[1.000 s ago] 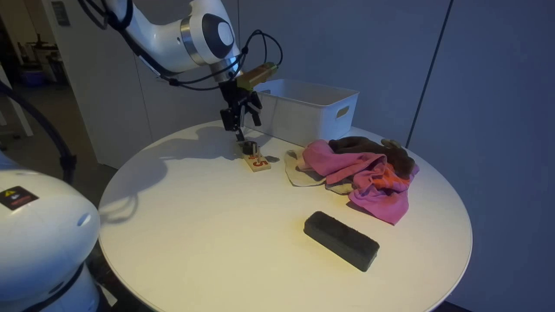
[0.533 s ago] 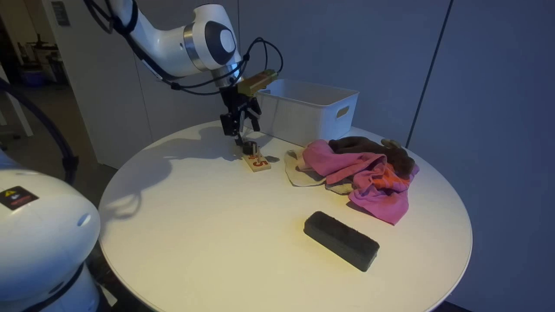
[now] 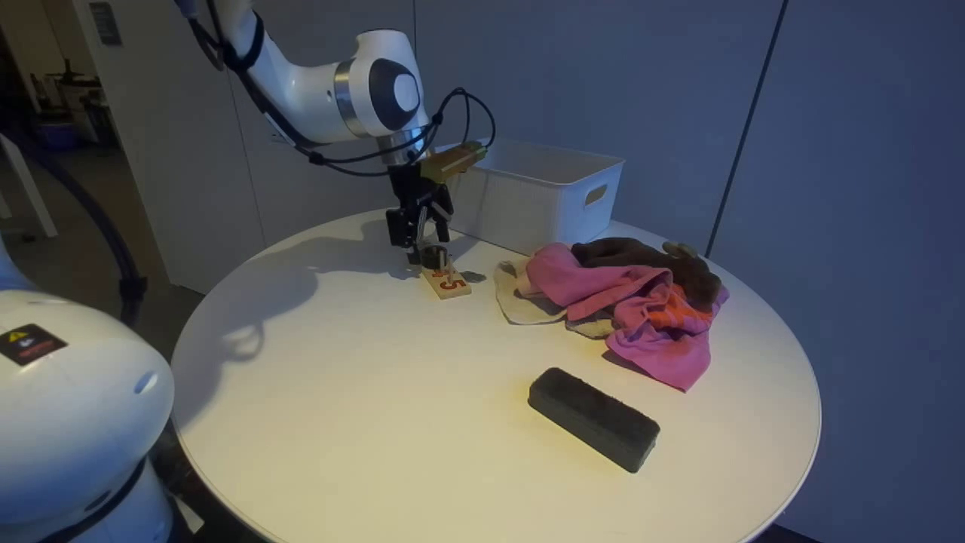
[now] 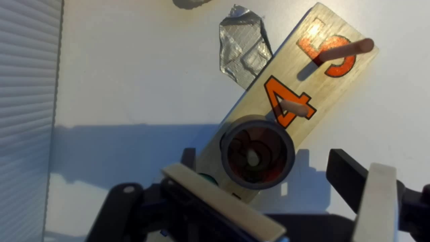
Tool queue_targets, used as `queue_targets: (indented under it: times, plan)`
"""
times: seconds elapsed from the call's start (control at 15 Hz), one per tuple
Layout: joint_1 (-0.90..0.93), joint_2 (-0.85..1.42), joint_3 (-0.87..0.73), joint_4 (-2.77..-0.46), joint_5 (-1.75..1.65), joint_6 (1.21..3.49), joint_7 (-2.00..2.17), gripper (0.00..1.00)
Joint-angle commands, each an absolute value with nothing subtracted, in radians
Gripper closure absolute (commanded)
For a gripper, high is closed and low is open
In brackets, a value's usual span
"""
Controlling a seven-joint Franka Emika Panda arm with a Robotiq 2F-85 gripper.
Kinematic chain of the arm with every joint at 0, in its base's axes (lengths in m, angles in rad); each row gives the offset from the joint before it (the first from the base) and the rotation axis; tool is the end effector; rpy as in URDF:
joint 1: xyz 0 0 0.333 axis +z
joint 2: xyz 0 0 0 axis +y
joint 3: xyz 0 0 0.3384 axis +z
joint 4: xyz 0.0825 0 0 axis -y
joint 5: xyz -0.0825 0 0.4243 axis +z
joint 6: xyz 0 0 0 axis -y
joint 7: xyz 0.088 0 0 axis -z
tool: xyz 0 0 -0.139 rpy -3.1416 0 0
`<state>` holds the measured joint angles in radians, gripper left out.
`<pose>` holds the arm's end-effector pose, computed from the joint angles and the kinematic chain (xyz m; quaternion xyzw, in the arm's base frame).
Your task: Move the black tape to the second right position, then the third right position and finally to the third right position
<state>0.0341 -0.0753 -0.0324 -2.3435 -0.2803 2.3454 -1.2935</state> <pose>0.5344 -0.0095 0.3367 0.7326 0.6718 -0.0310 0.1048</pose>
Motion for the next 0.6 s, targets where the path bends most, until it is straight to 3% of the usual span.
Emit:
queue_targets:
  times: [0.0,0.13,0.2,0.53]
  plan:
    - [0.023,-0.028,-0.031,-2.296,-0.258,2.356,-1.326,0.02]
    - [0.019,-0.014,-0.030,-2.287,-0.258,2.356,-1.325,0.27]
    - [0.017,-0.009,-0.029,-2.283,-0.258,2.356,-1.325,0.30]
    - [0.013,-0.002,-0.026,-2.272,-0.263,2.350,-1.323,0.69]
